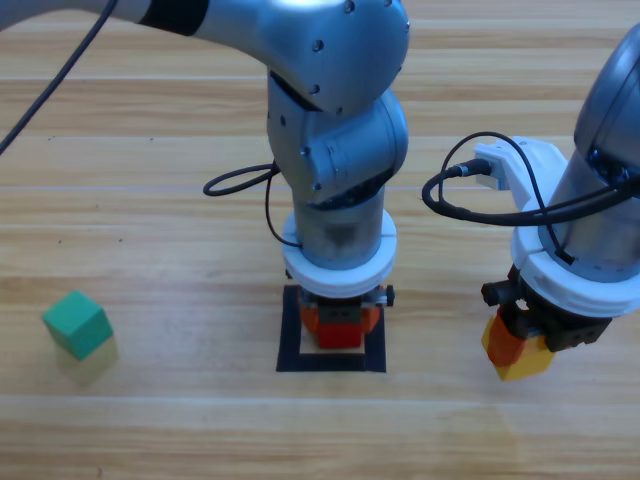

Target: Stack the blocks in the rectangular block: red at the bottom, yellow in the middle, green on top

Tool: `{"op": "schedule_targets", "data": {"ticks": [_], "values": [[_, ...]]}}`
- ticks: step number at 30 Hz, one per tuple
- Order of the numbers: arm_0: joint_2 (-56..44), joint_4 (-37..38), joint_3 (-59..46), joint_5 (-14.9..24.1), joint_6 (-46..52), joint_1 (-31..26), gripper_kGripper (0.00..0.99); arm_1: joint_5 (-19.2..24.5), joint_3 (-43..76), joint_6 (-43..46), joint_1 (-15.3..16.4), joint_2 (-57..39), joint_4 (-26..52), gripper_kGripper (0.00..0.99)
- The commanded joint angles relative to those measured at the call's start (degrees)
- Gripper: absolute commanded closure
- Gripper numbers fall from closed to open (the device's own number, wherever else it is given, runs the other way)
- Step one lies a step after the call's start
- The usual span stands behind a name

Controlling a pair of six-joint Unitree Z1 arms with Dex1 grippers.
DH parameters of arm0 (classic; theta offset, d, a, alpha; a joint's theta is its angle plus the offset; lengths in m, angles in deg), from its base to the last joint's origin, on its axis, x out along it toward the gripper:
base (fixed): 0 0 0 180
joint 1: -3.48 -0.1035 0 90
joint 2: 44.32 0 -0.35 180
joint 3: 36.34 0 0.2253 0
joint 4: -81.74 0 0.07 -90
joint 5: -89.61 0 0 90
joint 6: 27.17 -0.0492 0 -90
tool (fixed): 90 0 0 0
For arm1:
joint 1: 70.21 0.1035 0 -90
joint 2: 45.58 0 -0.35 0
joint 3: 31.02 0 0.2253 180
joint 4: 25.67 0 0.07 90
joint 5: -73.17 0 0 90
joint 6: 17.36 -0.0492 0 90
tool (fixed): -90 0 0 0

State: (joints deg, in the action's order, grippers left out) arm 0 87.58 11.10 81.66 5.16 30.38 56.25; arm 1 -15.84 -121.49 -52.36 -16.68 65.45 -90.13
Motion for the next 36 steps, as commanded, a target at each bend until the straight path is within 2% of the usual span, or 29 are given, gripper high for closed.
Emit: {"op": "schedule_targets", "data": {"ticks": [1, 17, 20, 22, 28, 29, 30, 36], "values": [[2.57, 0.80, -1.22, -0.19, -0.60, 0.85, 0.949, 0.77, 0.76, 0.45, 0.61, -0.64, -0.47, 0.746], [4.15, 1.32, -1.22, 0.16, -0.69, 0.94, 0.947, 1.03, 0.94, 0.37, 0.61, -0.37, -0.47, 0.746], [3.89, 1.41, -1.39, 0.25, -0.69, 0.94, 0.907, 1.03, 0.76, 0.37, 0.61, -0.28, -0.47, 0.748], [3.80, 1.41, -1.13, 0.34, -0.60, 0.94, 0.788, 1.12, 0.76, 0.37, 0.61, -0.28, -0.47, 0.746], [3.71, 1.41, 0.02, 0.34, -0.42, 1.29, 0.160, 1.21, 0.50, 0.37, 0.61, -0.28, -0.47, 0.748], [3.71, 1.41, -0.16, 0.42, -0.33, 1.29, 0.097, 1.21, 0.50, 0.37, 0.61, -0.28, -0.56, 0.748], [3.45, 1.41, -0.34, 0.51, -0.33, 1.29, 0.045, 1.21, 0.58, 0.37, 0.61, -0.28, -0.47, 0.746], [2.83, 1.41, -0.69, 0.60, -0.07, 1.29, 0.021, 1.38, 0.58, 0.28, 0.61, -0.46, -0.47, 0.746]]}}
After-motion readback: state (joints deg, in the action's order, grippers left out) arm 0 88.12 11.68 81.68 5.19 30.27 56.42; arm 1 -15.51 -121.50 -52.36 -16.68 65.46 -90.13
